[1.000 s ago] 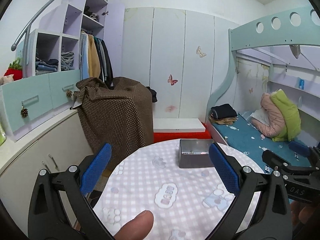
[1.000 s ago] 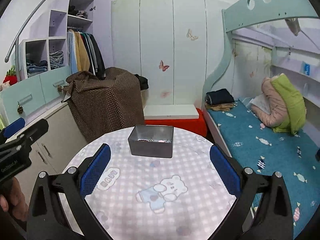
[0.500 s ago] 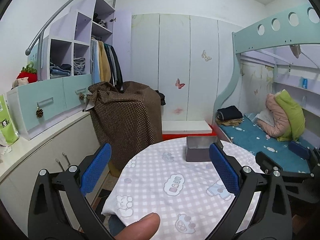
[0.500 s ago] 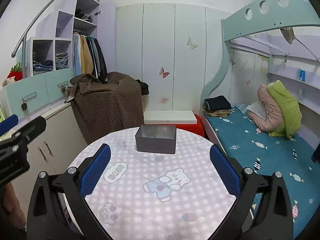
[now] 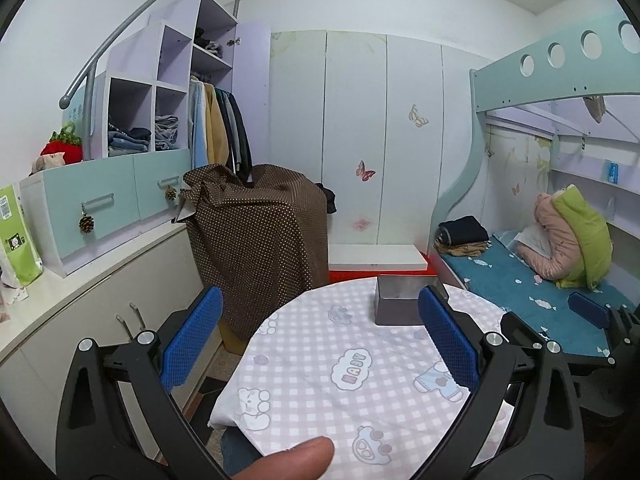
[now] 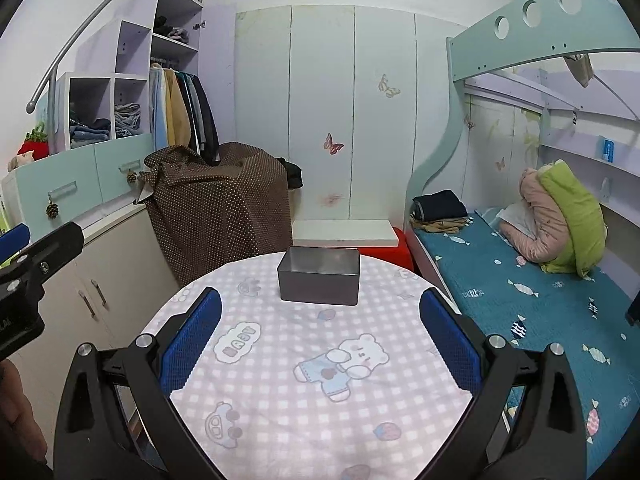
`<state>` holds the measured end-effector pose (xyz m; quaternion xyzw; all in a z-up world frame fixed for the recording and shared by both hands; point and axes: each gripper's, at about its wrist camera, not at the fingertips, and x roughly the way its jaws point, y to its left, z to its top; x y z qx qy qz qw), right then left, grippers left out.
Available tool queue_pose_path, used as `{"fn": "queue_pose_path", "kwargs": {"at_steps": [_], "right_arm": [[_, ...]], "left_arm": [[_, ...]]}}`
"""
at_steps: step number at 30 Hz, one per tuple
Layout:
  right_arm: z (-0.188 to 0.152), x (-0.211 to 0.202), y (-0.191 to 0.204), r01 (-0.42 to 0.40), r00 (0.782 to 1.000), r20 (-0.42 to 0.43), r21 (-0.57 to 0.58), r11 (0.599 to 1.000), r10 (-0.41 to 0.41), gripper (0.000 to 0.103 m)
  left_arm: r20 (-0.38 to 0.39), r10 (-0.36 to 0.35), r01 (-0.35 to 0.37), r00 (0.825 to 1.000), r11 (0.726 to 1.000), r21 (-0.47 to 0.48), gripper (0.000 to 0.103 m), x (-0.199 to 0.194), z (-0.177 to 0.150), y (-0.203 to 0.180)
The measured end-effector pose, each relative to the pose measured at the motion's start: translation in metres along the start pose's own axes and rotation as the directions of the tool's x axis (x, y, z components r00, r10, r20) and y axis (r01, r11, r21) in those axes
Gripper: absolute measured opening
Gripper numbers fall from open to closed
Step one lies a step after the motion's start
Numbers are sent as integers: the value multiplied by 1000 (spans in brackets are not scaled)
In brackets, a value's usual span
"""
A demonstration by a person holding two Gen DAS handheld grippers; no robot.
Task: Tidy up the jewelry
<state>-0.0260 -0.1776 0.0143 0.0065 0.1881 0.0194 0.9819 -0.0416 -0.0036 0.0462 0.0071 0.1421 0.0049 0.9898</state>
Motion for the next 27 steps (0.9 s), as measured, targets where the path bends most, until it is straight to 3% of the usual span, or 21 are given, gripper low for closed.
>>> {"fn": "queue_pose_path", "kwargs": {"at_steps": [18,27], "right_arm": [[1,-3,3,1,1000,7,-8,1000,-1,96],[2,-4,4,7,1000,14,-7,1000,-7,96]], "left_arm": [[-10,-32,32,999,999,-40,98,-3,0,4],[-17,-7,6,1000,1000,-29,98,0,-2,3]]}}
